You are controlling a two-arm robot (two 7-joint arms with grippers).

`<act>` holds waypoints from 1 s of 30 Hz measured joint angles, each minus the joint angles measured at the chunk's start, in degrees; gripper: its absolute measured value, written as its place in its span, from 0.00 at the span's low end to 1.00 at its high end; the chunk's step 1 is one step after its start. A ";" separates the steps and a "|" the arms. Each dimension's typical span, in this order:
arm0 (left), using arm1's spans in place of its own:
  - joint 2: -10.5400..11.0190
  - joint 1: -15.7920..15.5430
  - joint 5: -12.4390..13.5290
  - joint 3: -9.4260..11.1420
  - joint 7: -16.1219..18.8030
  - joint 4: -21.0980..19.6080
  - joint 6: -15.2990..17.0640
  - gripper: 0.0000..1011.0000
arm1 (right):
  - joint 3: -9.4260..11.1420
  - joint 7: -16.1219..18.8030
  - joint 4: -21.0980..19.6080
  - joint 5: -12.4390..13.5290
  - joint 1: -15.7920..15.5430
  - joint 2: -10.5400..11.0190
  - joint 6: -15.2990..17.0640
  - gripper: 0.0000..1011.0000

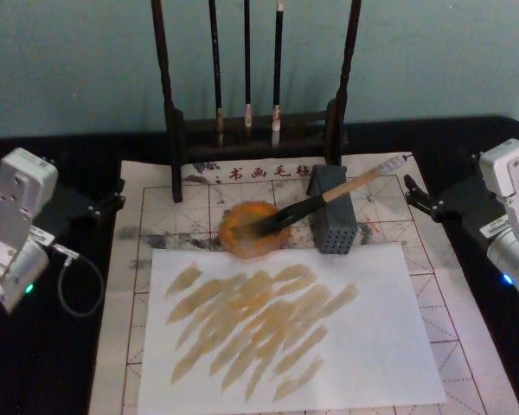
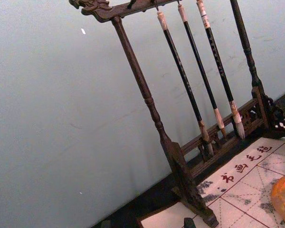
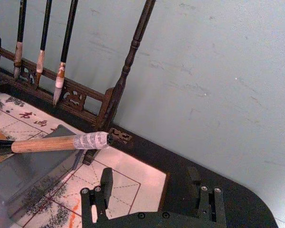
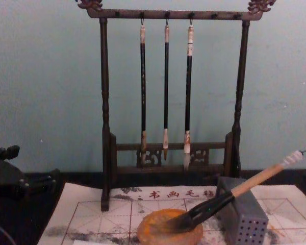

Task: Pick up the brush from the inkstone, write on the paper, then place the brush back to its original position.

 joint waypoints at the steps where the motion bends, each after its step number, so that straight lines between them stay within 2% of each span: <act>1: 0.00 0.00 0.00 0.00 0.00 0.00 0.00 0.99 | 0.00 0.00 0.00 0.00 0.00 0.00 0.00 0.99; 30: 0.00 0.00 0.00 0.00 0.00 0.00 0.00 0.99 | 0.00 0.00 0.00 0.00 0.00 0.00 0.00 0.99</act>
